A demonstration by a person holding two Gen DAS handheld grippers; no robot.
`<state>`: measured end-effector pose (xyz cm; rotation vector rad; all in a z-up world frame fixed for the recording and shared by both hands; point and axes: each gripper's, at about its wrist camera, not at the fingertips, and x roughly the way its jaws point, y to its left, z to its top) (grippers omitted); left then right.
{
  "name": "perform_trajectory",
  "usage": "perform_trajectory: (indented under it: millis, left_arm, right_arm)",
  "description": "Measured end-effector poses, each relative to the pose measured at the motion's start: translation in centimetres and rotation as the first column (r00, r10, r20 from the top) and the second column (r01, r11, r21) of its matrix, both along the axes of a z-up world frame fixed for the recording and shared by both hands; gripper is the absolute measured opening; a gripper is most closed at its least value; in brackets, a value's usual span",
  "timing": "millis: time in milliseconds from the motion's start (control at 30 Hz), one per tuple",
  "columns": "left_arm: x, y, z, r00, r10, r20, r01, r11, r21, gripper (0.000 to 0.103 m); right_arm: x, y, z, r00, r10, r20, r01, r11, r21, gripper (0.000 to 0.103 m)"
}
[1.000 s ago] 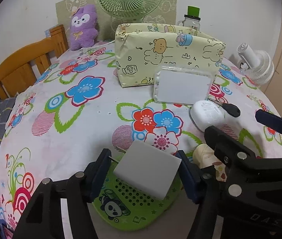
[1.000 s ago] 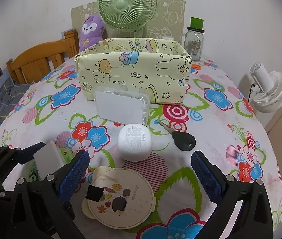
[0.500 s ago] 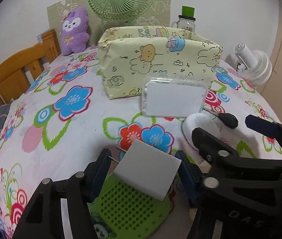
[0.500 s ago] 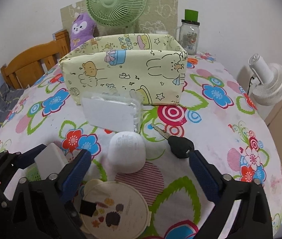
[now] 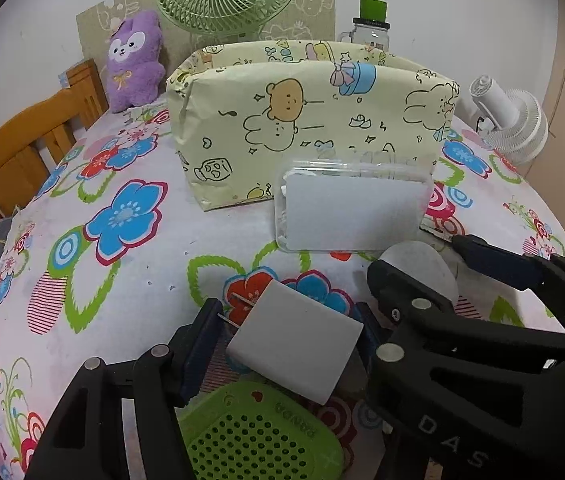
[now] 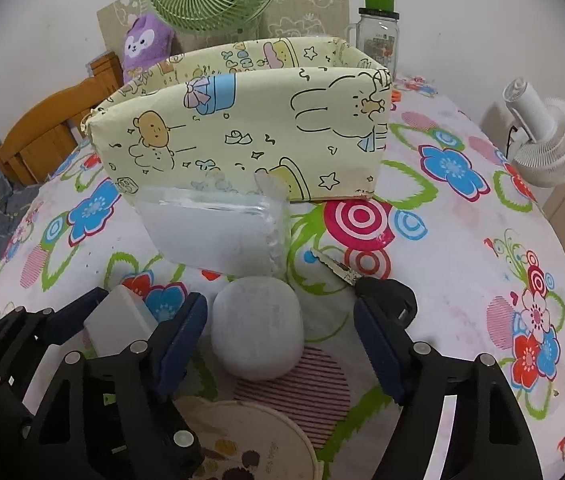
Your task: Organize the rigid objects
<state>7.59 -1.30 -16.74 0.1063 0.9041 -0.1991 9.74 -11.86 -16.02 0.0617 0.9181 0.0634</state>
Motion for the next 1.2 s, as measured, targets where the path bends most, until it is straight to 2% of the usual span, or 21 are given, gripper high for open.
perform_trajectory:
  millis: [133,233,267,633,1200]
  left_arm:
    - [0.0,0.0,0.0,1.0,-0.003,0.005,0.003,1.0,0.0,0.068]
    - [0.0,0.1,0.0,1.0,-0.003,0.004,0.003,1.0,-0.006,0.068]
    - [0.0,0.1,0.0,1.0,-0.003,0.002,0.003,1.0,-0.01,0.068]
    - [-0.5,-0.1,0.4,1.0,-0.005,-0.002,0.005,1.0,-0.015,0.067]
    - [-2.6,-1.7,3.0,0.999,-0.013,0.045,0.014,1.0,-0.025,0.068]
  right_arm:
    - [0.1,0.5,0.0,1.0,0.009,-0.003,-0.009,1.0,0.0,0.068]
    - [0.2,0.7,-0.1,1.0,0.018,-0.017,-0.017,1.0,0.013,0.058]
    - [0.3,0.7,-0.1,1.0,0.019,-0.017,-0.018,1.0,0.019,0.051]
    - [-0.5,0.6,0.4,1.0,0.005,-0.015,-0.005,1.0,0.015,0.05]
    - [-3.1,-1.0,3.3,0.999,-0.015,0.047,0.015,1.0,0.005,0.05]
